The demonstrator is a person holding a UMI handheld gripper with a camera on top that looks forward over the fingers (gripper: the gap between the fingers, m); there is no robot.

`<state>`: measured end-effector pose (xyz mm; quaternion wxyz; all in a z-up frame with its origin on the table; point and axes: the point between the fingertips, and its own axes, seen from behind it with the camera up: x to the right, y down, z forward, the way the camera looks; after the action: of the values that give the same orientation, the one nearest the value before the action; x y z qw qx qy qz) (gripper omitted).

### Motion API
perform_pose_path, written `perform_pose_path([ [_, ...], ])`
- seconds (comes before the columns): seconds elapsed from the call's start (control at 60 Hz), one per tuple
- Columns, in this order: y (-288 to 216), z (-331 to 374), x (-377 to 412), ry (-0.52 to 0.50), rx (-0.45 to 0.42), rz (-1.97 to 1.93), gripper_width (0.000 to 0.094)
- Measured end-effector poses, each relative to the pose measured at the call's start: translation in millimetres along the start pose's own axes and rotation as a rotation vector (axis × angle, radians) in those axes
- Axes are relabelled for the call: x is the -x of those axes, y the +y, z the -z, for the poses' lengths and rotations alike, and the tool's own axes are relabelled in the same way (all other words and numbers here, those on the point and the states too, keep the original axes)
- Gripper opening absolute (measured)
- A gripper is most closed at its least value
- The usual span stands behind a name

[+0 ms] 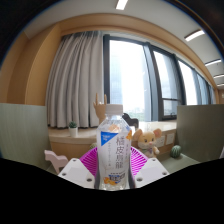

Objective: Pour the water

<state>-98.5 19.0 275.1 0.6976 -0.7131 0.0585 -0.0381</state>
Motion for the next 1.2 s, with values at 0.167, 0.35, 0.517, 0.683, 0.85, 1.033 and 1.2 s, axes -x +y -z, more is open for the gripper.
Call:
perform_pose_path([
  [0.167, 49, -17, -59, 0.085, 0.034, 0.063, 0.039],
  [0.35, 123, -30, -91, 0.135, 0.131, 0.063, 0.0392],
  [0.517, 167, -34, -90, 0.12, 0.167, 0.033, 0.0392],
  [0.683, 167, -27, -93, 0.121, 0.102, -0.007, 0.0401],
  [0.85, 164, -26, -92, 0.111, 0.088, -0.008, 0.0473],
  [1.033, 178, -17, -91, 0.084, 0.142, -0.018, 0.0732],
  [1.2, 207, 21, -86, 0.059, 0.226, -0.026, 0.084],
])
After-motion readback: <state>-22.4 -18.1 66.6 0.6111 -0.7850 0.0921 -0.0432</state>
